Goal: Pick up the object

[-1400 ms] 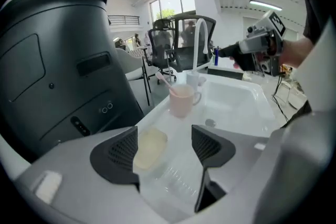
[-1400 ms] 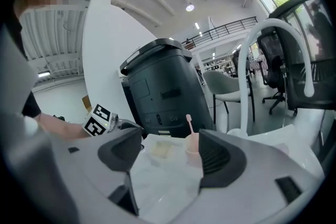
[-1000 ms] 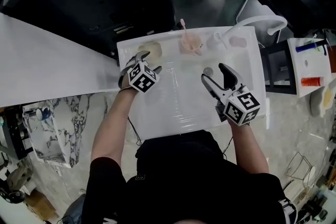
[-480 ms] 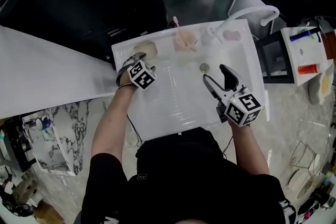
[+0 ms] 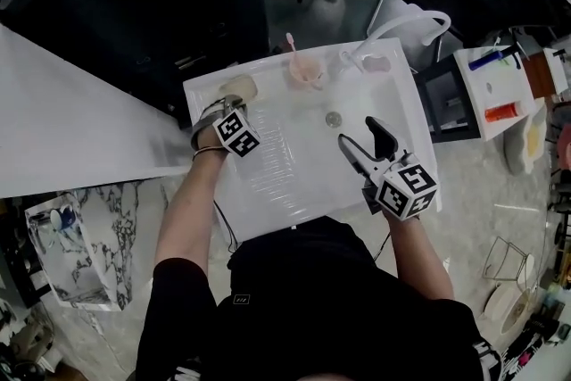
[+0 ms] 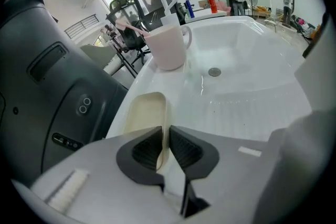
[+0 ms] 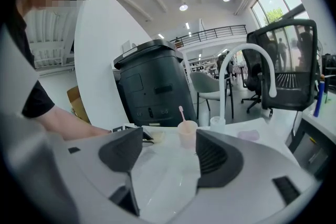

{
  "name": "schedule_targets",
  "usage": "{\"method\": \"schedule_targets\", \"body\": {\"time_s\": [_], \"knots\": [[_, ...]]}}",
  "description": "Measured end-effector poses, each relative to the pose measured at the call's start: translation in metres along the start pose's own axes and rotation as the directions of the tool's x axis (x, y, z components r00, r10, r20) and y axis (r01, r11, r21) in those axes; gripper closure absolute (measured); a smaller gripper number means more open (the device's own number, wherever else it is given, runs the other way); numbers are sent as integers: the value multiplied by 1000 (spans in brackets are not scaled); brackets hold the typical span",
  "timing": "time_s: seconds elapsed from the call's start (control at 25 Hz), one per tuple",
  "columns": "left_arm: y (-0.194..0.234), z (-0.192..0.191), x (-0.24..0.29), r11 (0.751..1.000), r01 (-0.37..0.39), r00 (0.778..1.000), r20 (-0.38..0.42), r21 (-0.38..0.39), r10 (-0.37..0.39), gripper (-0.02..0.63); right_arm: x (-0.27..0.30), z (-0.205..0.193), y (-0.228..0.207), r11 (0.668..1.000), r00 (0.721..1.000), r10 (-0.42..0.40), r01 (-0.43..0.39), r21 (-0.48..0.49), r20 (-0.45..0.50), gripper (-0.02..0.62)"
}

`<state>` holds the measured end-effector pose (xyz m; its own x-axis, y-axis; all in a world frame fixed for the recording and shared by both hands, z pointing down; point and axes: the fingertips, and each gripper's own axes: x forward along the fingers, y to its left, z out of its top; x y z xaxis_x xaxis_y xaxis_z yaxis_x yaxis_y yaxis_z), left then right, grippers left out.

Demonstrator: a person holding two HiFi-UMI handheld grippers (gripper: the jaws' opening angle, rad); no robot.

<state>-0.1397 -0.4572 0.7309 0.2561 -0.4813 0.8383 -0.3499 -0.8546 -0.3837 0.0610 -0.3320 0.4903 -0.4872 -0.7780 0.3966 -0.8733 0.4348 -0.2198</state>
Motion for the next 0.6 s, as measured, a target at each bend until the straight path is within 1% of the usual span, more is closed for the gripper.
{"method": "schedule_targets", "body": {"time_s": [0.04, 0.16, 0.32, 0.48, 0.6], "knots": [[2, 3, -5, 1000, -7, 1000, 11, -8, 7, 560, -3, 2, 1, 1000, 1000, -6, 6, -5, 3, 285], [12, 13, -24, 999, -19, 999, 50, -45, 21, 563, -7, 13, 4, 1000, 1000, -10, 11, -27, 23, 285], [23, 18, -53, 997, -33, 996, 78, -73, 38, 563, -8, 25, 8, 999, 999, 11, -8, -53, 52, 285], [30, 25, -85, 989, -37, 994, 97, -143, 51, 563, -8, 37, 5, 997, 995, 54, -49, -59, 84, 285], [33, 32, -107, 976, -43, 992, 108, -214, 67, 563, -11, 44, 3, 992, 989, 106, -100, -71, 101, 285]]}}
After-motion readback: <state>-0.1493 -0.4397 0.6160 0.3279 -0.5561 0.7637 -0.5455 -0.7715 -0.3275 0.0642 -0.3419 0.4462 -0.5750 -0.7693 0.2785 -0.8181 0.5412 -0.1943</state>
